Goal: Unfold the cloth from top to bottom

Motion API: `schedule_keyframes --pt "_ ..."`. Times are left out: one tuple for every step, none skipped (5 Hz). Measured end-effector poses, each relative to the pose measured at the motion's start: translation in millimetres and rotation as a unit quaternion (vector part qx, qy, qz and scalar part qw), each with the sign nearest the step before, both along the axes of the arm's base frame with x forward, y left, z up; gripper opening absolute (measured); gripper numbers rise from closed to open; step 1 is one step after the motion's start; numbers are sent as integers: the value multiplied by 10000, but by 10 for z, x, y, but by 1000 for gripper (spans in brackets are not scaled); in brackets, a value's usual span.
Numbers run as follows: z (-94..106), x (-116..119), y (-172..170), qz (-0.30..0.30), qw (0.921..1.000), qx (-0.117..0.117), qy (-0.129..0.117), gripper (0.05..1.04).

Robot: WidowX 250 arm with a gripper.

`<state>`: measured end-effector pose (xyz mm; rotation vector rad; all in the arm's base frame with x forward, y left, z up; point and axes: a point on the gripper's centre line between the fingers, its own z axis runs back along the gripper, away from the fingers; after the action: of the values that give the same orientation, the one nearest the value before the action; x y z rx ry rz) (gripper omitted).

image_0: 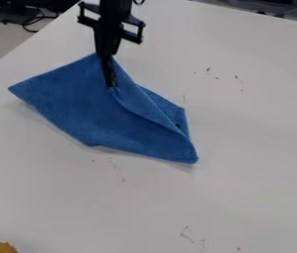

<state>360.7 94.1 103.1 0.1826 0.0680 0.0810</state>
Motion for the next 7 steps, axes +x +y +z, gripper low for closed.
schedule_keyframes --pt "130 -424 -115 618 9980 19 -102 52" --pt "129 -879 -249 1324 9906 -148 -325 52" --pt "4 -1189 -314 1916 9802 -368 -341 52" --pt "-51 -1422 -381 2368 9695 -443 -459 52" --pt "-69 -1612 -423 2742 9592 -512 -457 52" --pt "-91 -1687 -434 2898 9545 -476 -508 72" --pt "-90 -1647 -397 2645 9614 -417 -634 215"
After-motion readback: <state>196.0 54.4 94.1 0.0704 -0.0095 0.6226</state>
